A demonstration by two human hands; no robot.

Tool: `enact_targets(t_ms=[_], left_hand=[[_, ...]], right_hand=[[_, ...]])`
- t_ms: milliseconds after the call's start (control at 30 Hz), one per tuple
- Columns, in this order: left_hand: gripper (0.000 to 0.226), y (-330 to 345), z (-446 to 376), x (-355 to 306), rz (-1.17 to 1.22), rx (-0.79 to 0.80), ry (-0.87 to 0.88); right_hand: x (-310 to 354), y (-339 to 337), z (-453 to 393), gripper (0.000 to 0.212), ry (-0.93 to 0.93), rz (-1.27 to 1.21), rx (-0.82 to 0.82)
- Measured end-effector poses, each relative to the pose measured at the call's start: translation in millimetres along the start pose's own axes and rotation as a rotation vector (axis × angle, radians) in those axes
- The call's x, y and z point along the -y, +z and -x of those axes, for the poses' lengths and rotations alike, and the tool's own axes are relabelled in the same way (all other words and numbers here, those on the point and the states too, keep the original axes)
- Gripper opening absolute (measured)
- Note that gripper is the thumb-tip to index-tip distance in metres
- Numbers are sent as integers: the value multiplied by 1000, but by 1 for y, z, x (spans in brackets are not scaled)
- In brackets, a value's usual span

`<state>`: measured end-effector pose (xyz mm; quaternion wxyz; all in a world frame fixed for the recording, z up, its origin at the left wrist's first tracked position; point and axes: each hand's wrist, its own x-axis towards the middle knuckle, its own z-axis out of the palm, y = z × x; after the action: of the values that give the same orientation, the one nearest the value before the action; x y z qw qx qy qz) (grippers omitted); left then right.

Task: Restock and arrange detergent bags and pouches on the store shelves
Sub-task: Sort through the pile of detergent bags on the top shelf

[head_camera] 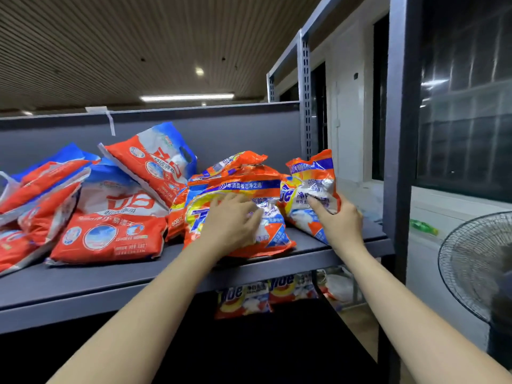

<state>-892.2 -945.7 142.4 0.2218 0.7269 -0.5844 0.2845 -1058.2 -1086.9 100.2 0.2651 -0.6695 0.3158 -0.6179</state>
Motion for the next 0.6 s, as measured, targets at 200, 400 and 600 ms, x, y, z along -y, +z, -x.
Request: enact_targets(t_ms=[200,400,600], left_hand=[[55,-16,36,35,35,-246,-675],[57,-33,33,50,842,-79,-1030],[40,-53,25,30,954,126,-1148]], right_hand=[[3,0,5,55,-25,76,-78],[17,-3,-6,41,174,301,-93],[28,-14,-34,12,598,-129,13]])
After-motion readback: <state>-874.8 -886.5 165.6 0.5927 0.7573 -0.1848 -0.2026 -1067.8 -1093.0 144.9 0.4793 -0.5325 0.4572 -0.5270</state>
